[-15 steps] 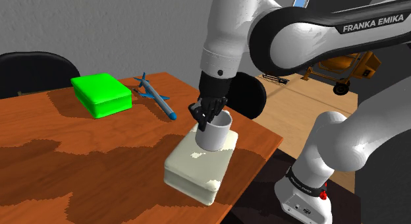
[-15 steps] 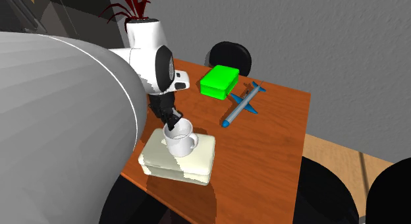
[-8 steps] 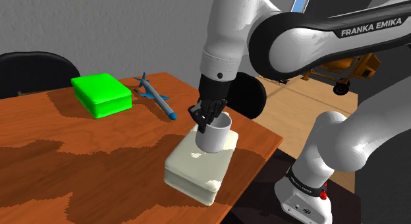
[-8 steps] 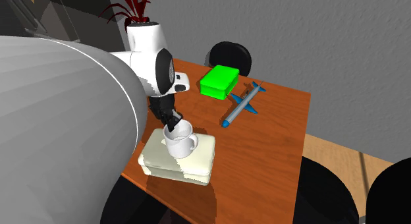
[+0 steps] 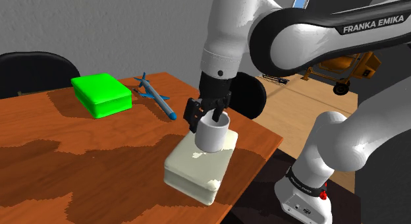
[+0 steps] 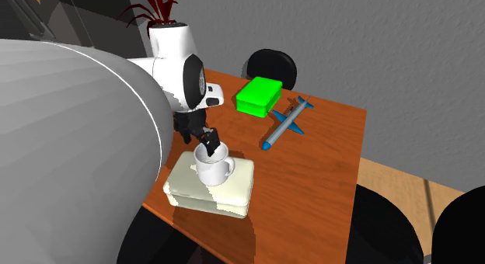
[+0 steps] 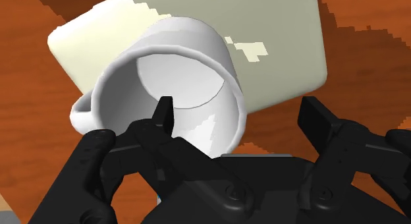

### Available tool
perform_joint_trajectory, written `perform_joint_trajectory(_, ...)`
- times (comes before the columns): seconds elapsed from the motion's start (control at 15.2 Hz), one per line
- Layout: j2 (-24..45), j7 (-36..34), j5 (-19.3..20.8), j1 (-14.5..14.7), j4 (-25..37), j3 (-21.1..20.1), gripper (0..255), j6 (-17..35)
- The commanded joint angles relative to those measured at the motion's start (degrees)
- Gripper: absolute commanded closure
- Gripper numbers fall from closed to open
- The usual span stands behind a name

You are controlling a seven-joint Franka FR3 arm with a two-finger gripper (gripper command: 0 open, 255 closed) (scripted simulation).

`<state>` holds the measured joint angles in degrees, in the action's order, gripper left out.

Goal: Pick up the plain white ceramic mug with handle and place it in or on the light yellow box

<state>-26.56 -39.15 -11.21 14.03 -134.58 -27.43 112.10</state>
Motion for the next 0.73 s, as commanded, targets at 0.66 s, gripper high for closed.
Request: perform_joint_trajectory(0.66, -1.13, -0.02, 0.38, -0.11, 5.54, 1.09, 0, -6.67)
